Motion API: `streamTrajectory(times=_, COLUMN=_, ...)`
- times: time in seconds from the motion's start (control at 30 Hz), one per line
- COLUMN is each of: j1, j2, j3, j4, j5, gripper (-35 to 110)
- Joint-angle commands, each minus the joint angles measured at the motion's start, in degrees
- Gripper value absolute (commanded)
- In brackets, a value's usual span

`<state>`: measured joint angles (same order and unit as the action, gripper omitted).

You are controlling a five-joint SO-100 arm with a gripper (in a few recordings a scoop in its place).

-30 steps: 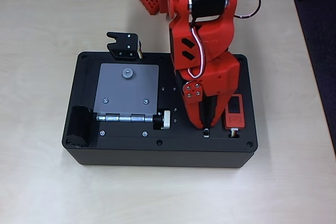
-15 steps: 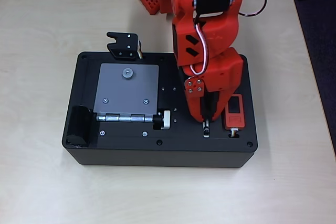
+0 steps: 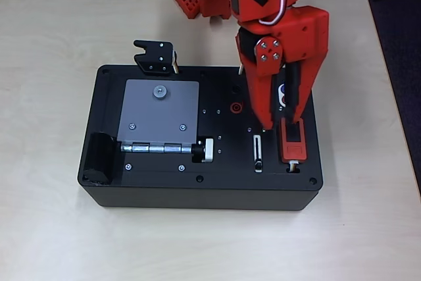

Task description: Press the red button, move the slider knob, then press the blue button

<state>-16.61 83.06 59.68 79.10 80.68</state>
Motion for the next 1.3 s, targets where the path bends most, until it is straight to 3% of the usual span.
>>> streamTrajectory(times=0.0, j1=-1.85, j2=7.73, j3=5.45, j4=0.97, j5=4.39, gripper=6)
streamTrajectory(times=0.27, j1=-4.31, j2=16.70, j3=18.90, j4=2.20, j5=15.03, gripper=33)
streamTrajectory(times=0.5, j1=-7.47, j2=16.87, j3=24.96, j4=1.23, j5=22.50, gripper=76)
streamTrajectory(times=0.63, j1=-7.82, j2=15.29, j3=25.40, j4=1.41, j5=22.24, gripper=89)
streamTrajectory(times=1.27, j1=-5.89, j2=19.42, j3=34.37, j4=-2.81, j5=19.78, gripper=90)
